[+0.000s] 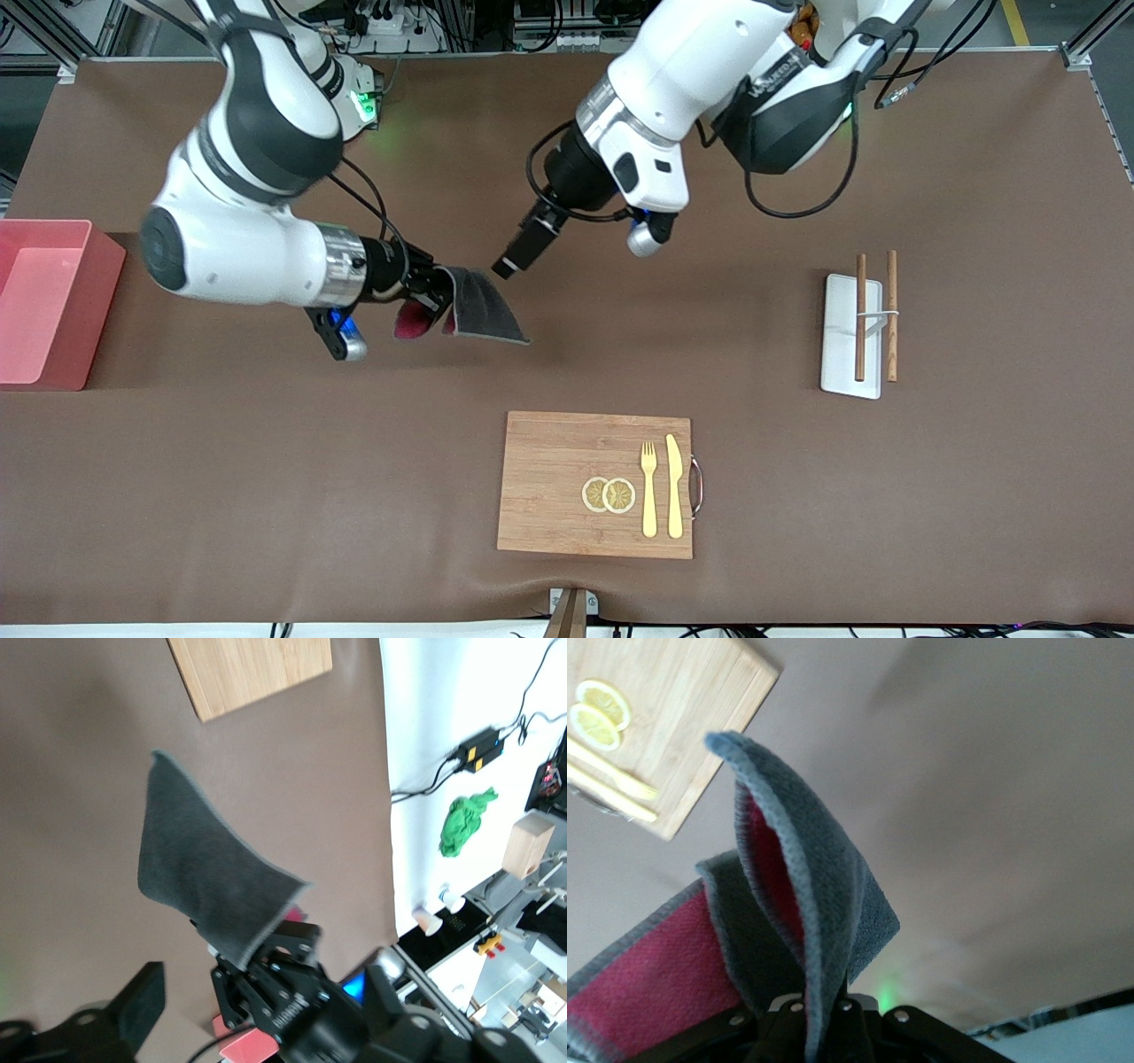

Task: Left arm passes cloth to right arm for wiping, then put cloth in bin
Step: 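Open the left gripper and withdraw while the right gripper pulls the cloth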

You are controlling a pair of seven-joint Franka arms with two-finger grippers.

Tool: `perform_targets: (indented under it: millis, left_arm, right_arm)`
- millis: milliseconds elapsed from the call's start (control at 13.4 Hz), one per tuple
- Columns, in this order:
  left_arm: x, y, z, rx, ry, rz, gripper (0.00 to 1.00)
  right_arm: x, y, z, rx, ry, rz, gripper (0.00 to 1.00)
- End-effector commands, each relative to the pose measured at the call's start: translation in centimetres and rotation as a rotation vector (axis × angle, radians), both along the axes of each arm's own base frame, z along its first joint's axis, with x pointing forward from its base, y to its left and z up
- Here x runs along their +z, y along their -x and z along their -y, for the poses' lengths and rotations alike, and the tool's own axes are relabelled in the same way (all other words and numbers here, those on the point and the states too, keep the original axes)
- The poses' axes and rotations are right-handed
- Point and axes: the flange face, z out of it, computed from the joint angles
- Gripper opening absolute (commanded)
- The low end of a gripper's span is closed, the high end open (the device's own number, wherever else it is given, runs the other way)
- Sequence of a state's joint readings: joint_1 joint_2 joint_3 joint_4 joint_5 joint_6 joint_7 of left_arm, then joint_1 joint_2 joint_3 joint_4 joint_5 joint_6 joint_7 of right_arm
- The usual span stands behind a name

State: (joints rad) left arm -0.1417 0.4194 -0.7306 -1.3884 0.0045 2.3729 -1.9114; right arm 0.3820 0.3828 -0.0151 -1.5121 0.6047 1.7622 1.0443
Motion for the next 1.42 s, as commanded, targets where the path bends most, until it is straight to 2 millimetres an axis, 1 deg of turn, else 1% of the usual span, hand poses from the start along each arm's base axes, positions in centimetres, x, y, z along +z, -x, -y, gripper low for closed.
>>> perform_targets:
  millis: [0, 75, 149, 224, 299, 373, 448, 523, 598, 672, 822, 896, 971, 1046, 1120, 1195, 1270, 1344]
  left_arm:
    - [0.1, -2.2, -4.3, 0.046, -0.094, -0.012, 1.0]
    - [-0.3, -3.0, -5.8, 0.056, -0.159, -0.009, 1.0]
    - [-0.9, -4.1, -7.8, 0.073, -0.206, -0.018, 1.0]
    - [-1.7, -5.3, -9.9, 0.079, -0.243, -0.035, 1.0]
    - [-2.3, -6.4, -12.4, 0.068, -0.282, -0.048, 1.0]
    - [-2.7, -7.3, -14.9, 0.049, -0.327, -0.065, 1.0]
    - [-2.6, -8.0, -17.5, 0.034, -0.361, -0.073, 1.0]
    - [-2.7, -8.8, -20.1, 0.023, -0.387, -0.082, 1.0]
    - [-2.5, -9.0, -21.9, 0.006, -0.411, -0.091, 1.0]
    - [-2.5, -9.3, -24.0, -0.013, -0.437, -0.102, 1.0]
    - [-2.4, -9.5, -27.6, -0.073, -0.487, -0.118, 1.0]
    - [-2.4, -9.8, -29.7, -0.095, -0.504, -0.119, 1.0]
    - [-2.4, -10.0, -31.2, -0.109, -0.512, -0.119, 1.0]
    - [-2.0, -10.2, -32.4, -0.118, -0.5, -0.111, 1.0]
    - [-1.8, -10.4, -33.7, -0.132, -0.478, -0.105, 1.0]
    - [-1.8, -10.7, -35.0, -0.153, -0.475, -0.093, 1.0]
    - [-1.8, -10.8, -35.7, -0.175, -0.482, -0.079, 1.0]
    - [-1.7, -10.8, -36.1, -0.197, -0.492, -0.065, 1.0]
  right_arm:
    - [-6.9, -0.7, 1.0, 0.103, 0.106, 0.035, 0.0]
    - [-8.9, -0.8, 1.9, 0.132, 0.123, 0.035, 0.0]
    - [-11.3, -0.9, 4.2, 0.169, 0.129, 0.056, 0.0]
    - [-13.5, -0.9, 6.9, 0.206, 0.131, 0.08, 0.0]
    - [-15.1, -1.4, 9.8, 0.231, 0.121, 0.107, 0.0]
    - [-15.9, -1.6, 12.3, 0.265, 0.104, 0.119, 0.0]
    - [-15.5, -2.0, 15.8, 0.302, 0.079, 0.131, 0.0]
    - [-15.1, -2.1, 19.8, 0.368, 0.076, 0.129, 0.0]
    - [-14.9, -2.4, 25.4, 0.434, 0.097, 0.151, 0.0]
    - [-15.1, -2.4, 29.9, 0.508, 0.107, 0.179, 0.0]
    - [-14.9, -2.1, 39.1, 0.641, 0.138, 0.233, 0.0]
    - [-14.8, -1.6, 41.9, 0.688, 0.149, 0.239, 0.0]
    - [-14.4, -1.1, 45.0, 0.734, 0.166, 0.243, 0.0]
    - [-13.1, -1.0, 48.2, 0.791, 0.186, 0.27, 0.0]
    - [-11.9, -1.1, 50.1, 0.835, 0.195, 0.298, 0.0]
    - [-10.1, -1.4, 51.6, 0.859, 0.22, 0.323, 0.0]
    - [-8.1, -1.9, 52.7, 0.915, 0.275, 0.318, 0.0]
    - [-7.2, -2.2, 53.1, 0.949, 0.303, 0.3, 0.0]
